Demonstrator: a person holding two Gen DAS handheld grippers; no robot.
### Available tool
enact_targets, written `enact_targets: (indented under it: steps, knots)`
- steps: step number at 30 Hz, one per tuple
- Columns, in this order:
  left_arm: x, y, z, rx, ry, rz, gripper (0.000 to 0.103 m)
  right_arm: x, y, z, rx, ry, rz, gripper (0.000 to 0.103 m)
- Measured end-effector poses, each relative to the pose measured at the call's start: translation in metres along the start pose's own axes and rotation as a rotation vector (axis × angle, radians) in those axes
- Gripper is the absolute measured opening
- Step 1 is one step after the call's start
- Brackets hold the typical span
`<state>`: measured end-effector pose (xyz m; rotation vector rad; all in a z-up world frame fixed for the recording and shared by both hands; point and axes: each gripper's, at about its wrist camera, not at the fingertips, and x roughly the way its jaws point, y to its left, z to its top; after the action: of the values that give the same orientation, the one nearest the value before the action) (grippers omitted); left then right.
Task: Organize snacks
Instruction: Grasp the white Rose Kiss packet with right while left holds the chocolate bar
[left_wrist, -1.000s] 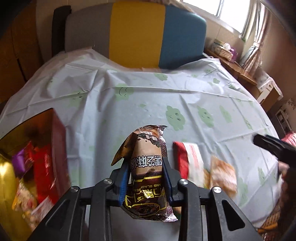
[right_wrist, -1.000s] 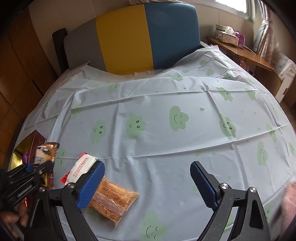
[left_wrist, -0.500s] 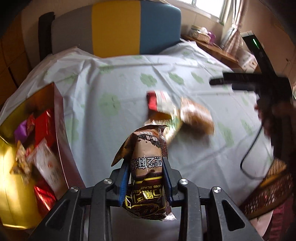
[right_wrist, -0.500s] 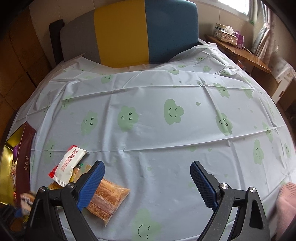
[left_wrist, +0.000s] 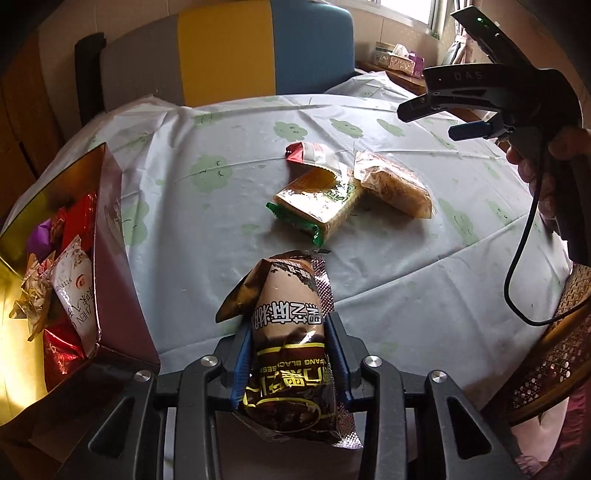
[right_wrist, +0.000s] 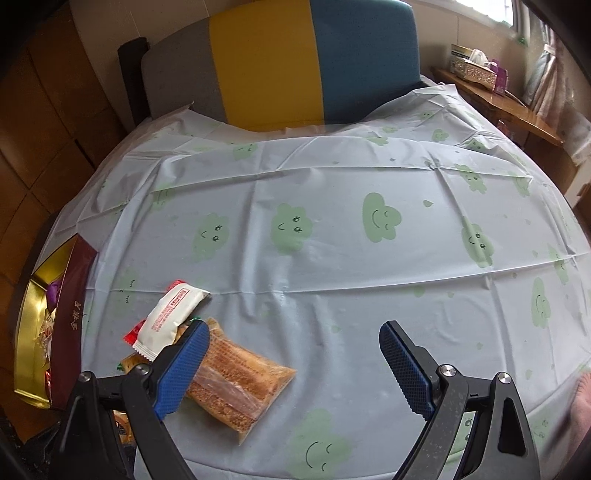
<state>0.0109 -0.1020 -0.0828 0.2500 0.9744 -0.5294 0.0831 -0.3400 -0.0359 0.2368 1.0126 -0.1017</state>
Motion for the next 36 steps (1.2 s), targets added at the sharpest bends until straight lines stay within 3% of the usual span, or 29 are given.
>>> enact_targets:
  steps: [9,14,16,25,30,33,36]
  knots:
    - [-0.001,0.001,-0.002,0.000,-0.016,-0.005,0.039,0.001,0.009,-0.004,-0.031,0.009,0.009,0.088]
    - [-0.001,0.000,-0.002,0.002,-0.016,0.001,0.039,0.006,0.013,-0.007,-0.045,0.031,0.005,0.064]
    - [-0.001,0.002,-0.003,-0.010,-0.021,-0.007,0.040,0.003,0.015,-0.006,-0.040,0.021,0.028,0.060]
    - [-0.003,0.005,-0.007,-0.022,-0.036,-0.020,0.041,0.018,0.058,0.003,0.001,0.106,0.187,0.060]
    - [-0.004,0.005,-0.009,-0.024,-0.045,-0.016,0.041,0.054,0.085,0.013,0.011,0.193,0.180,0.062]
    - [-0.004,0.005,-0.010,-0.025,-0.047,-0.016,0.041,0.073,0.100,0.016,-0.028,0.200,0.128,0.062]
    - [-0.005,0.005,-0.010,-0.027,-0.048,-0.021,0.041,0.088,0.113,0.013,-0.112,0.214,0.072,0.044]
